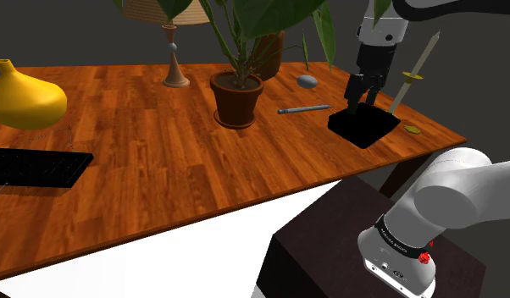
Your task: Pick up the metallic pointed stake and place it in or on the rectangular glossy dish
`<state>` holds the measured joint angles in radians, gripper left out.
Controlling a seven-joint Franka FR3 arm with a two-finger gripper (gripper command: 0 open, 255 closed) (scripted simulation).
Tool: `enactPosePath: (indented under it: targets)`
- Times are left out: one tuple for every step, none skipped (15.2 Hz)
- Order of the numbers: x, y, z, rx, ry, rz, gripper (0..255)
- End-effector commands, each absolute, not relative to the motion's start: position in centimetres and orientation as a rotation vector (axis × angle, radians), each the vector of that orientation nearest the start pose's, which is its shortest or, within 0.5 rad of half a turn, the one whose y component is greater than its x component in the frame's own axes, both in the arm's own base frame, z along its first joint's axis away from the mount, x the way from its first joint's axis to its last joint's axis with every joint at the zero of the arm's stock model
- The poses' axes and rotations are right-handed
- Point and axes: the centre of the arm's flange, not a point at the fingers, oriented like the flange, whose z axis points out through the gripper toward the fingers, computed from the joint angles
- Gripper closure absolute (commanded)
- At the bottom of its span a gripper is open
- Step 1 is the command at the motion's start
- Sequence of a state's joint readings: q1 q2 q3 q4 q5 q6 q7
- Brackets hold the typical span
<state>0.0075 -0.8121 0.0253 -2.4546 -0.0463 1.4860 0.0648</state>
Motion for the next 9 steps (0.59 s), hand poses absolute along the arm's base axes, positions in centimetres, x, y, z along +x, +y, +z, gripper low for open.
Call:
enactPosePath:
  targets:
    - [28.7, 0.6, 54.6, -3.203, 0.067, 0.247, 0]
    - [28.9, -0.4, 54.0, -3.209, -0.006, 0.239, 0]
    - [29.2, -1.5, 53.5, -3.213, -0.079, 0.232, 0]
    - [29.5, -2.5, 52.9, -3.216, -0.152, 0.224, 0]
    - [29.9, -3.4, 52.4, -3.216, -0.226, 0.216, 0]
    - [30.3, -4.4, 51.8, -3.215, -0.299, 0.208, 0]
    - [30.8, -5.4, 51.3, -3.213, -0.372, 0.2, 0]
    - [31.3, -6.3, 50.8, -3.208, -0.446, 0.192, 0]
    - [31.8, -7.2, 50.2, -3.202, -0.519, 0.184, 0]
